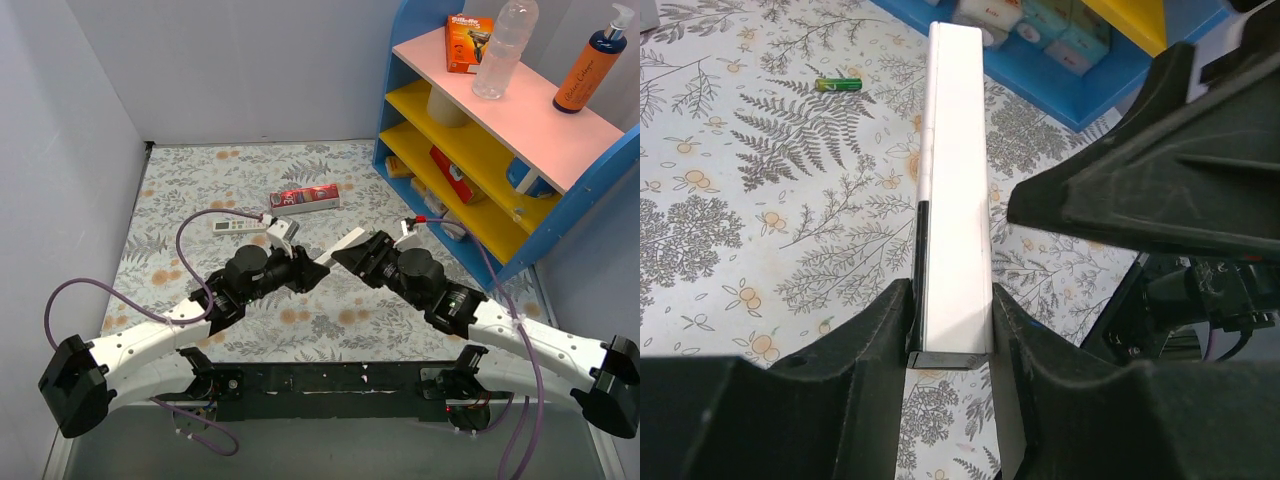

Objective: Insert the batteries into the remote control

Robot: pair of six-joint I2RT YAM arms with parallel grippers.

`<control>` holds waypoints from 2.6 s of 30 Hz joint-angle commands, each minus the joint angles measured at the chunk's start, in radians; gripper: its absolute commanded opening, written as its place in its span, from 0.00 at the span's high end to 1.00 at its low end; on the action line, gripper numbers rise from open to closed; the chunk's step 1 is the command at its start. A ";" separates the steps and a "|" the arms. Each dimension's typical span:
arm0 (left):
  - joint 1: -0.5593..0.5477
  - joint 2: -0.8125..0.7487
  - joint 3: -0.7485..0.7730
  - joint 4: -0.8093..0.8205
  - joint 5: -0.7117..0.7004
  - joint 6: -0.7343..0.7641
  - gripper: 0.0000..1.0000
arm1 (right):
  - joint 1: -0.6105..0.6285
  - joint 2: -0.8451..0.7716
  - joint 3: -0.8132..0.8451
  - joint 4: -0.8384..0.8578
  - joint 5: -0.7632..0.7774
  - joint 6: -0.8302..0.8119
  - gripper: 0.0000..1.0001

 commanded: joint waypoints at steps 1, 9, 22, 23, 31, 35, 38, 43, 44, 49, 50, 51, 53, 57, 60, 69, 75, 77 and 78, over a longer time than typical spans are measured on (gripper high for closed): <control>0.004 0.003 0.118 -0.176 -0.013 0.056 1.00 | 0.002 -0.098 0.033 0.118 0.031 -0.547 0.38; 0.044 0.103 0.347 -0.505 0.111 0.169 1.00 | 0.002 -0.139 0.082 0.011 -0.322 -1.535 0.39; 0.252 0.163 0.476 -0.687 0.516 0.149 1.00 | 0.008 -0.058 0.145 -0.129 -0.410 -1.981 0.37; 0.255 0.165 0.482 -0.700 0.525 0.149 1.00 | 0.008 -0.050 0.157 -0.132 -0.413 -1.992 0.37; 0.260 0.169 0.514 -0.725 0.564 0.142 1.00 | 0.014 0.058 0.208 -0.128 -0.463 -2.047 0.37; 0.265 0.171 0.522 -0.736 0.567 0.137 1.00 | 0.025 0.085 0.217 -0.120 -0.486 -2.047 0.37; 0.266 0.172 0.526 -0.737 0.582 0.136 1.00 | 0.031 0.101 0.217 -0.117 -0.482 -2.048 0.39; 0.269 0.172 0.531 -0.740 0.591 0.136 1.00 | 0.032 0.109 0.211 -0.117 -0.491 -2.041 0.54; 0.271 0.171 0.530 -0.737 0.596 0.136 1.00 | 0.032 0.109 0.211 -0.118 -0.491 -2.039 0.59; 0.272 0.152 0.510 -0.702 0.610 0.134 1.00 | 0.032 0.098 0.197 -0.111 -0.474 -2.012 0.95; 0.274 0.133 0.494 -0.678 0.608 0.137 0.80 | 0.032 0.092 0.185 -0.102 -0.474 -2.000 0.99; 0.274 0.120 0.482 -0.661 0.604 0.146 0.67 | 0.032 0.083 0.178 -0.091 -0.477 -1.986 0.99; 0.274 0.083 0.436 -0.594 0.590 0.156 0.44 | 0.032 0.072 0.167 -0.045 -0.482 -1.923 0.99; 0.275 -0.053 0.341 -0.458 0.556 0.179 0.09 | 0.029 0.033 0.118 0.046 -0.474 -1.782 0.99; 0.280 -0.124 0.249 -0.340 0.528 0.195 0.07 | 0.023 0.005 0.095 0.110 -0.492 -1.672 0.99; 0.281 -0.300 0.056 -0.088 0.611 0.284 0.06 | -0.026 -0.083 0.004 0.322 -0.684 -1.438 0.99; 0.280 -0.276 0.049 -0.067 0.764 0.347 0.17 | -0.035 -0.087 0.013 0.343 -0.805 -1.401 0.99; 0.280 -0.263 0.055 -0.038 0.806 0.349 0.21 | -0.035 -0.081 0.018 0.346 -0.822 -1.392 0.99; 0.280 -0.247 0.059 -0.029 0.830 0.347 0.24 | -0.037 -0.073 0.016 0.354 -0.833 -1.386 0.99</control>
